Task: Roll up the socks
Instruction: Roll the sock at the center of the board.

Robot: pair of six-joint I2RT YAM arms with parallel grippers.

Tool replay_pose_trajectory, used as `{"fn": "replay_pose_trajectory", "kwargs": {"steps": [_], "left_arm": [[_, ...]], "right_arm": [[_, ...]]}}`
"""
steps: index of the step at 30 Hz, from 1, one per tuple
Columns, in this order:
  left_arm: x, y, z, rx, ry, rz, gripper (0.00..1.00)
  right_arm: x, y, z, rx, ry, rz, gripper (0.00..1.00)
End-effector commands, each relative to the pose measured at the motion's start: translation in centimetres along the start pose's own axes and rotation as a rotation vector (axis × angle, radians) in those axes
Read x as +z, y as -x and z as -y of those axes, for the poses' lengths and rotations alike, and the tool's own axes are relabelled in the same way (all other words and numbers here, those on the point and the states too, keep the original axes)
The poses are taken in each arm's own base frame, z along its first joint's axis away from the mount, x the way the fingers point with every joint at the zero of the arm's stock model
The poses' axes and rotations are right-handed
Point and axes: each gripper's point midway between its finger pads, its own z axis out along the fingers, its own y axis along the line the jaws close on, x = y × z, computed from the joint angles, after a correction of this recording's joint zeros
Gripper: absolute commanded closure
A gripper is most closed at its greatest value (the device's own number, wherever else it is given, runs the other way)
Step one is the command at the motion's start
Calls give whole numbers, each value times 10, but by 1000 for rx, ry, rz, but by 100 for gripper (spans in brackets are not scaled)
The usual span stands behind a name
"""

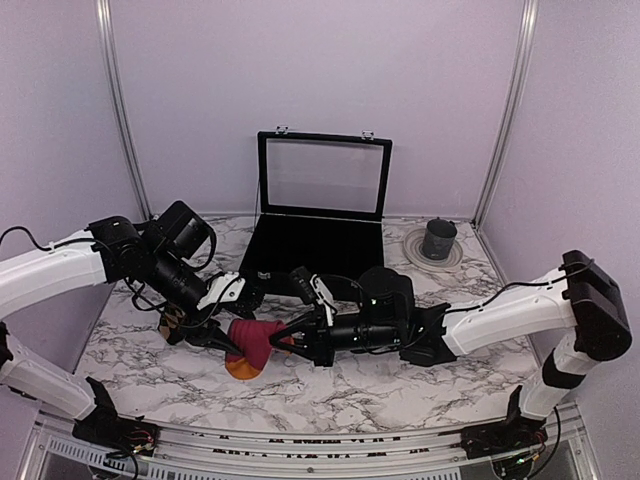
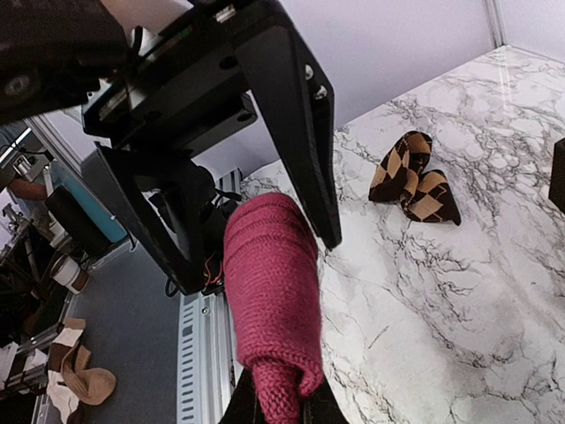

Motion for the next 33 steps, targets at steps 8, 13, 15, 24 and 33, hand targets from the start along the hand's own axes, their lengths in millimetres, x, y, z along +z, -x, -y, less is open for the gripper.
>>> {"fn": "replay_pose_trajectory", "kwargs": {"steps": [8, 13, 15, 24, 33], "left_arm": [[11, -14, -41, 134, 213, -140, 32], [16, -19, -41, 172, 216, -180, 32], [18, -24, -42, 189, 224, -201, 32], [18, -32, -46, 225, 252, -245, 30], [5, -47, -46, 305, 288, -344, 16]], "right_arm": [[25, 22, 5, 280, 106, 20, 100], [28, 22, 15, 426, 108, 42, 100], [27, 24, 16, 474, 124, 63, 100], [33, 23, 19, 629, 191, 73, 100], [29, 17, 30, 749, 198, 73, 100]]}}
